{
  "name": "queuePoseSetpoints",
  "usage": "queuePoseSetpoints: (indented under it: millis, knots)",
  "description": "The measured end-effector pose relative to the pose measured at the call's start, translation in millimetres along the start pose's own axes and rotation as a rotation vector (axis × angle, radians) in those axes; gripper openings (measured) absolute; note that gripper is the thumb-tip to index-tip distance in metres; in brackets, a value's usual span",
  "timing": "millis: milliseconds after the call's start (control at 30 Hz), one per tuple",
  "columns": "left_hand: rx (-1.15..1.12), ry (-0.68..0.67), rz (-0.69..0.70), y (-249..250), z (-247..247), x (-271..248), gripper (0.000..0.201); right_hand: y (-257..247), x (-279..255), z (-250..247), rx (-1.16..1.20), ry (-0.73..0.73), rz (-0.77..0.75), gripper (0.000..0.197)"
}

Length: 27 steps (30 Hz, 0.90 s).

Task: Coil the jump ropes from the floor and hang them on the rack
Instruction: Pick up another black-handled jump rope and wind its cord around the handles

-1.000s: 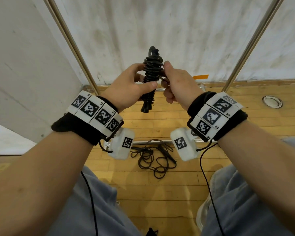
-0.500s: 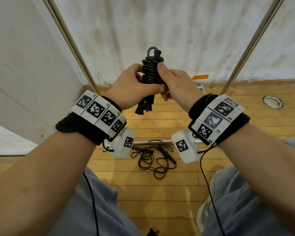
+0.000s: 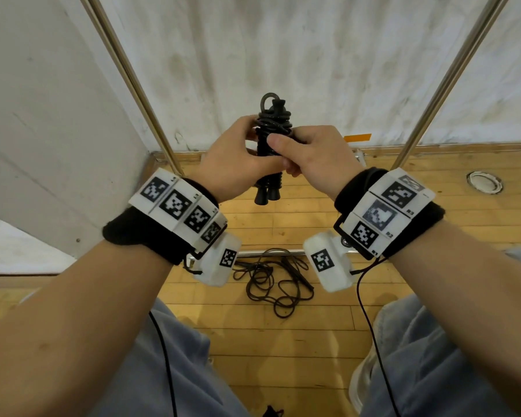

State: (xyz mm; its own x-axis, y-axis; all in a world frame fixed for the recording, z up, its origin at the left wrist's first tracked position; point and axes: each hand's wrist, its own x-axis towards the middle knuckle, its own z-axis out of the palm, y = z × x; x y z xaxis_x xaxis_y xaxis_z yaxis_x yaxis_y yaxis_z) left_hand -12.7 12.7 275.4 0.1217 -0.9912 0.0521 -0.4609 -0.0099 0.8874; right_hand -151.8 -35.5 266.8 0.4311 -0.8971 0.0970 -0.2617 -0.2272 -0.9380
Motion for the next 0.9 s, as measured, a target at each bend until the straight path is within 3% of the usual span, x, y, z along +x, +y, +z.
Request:
queuePoseSetpoints:
  millis: [233, 467, 567, 733, 833, 900]
  knots:
    - [-0.066, 0.075, 0.088, -1, 8, 1, 0.056, -8, -2, 3, -0.002, 0.058, -0.04, 0.03]
    - [-0.46, 0.07, -0.103, 2, 5, 2, 0.058, -9, -7, 1, -0.023, 0.077, -0.081, 0.028]
    - [-0.484, 0.103, -0.109, 3, 7, 1, 0.06, -11, -8, 2, 0.012, 0.105, -0.104, 0.022]
    - [-0.461, 0.095, -0.036, 7, 7, 0, 0.037, -14, -9, 0, -0.022, 0.198, -0.148, 0.026]
    - [-0.385, 0.15, -0.033, 7, 10, 0, 0.033, -15, -10, -1, -0.094, 0.242, -0.169, 0.018]
    - [-0.322, 0.176, -0.022, 6, 12, 1, 0.03, -14, -10, -1, -0.154, 0.266, -0.179, 0.023]
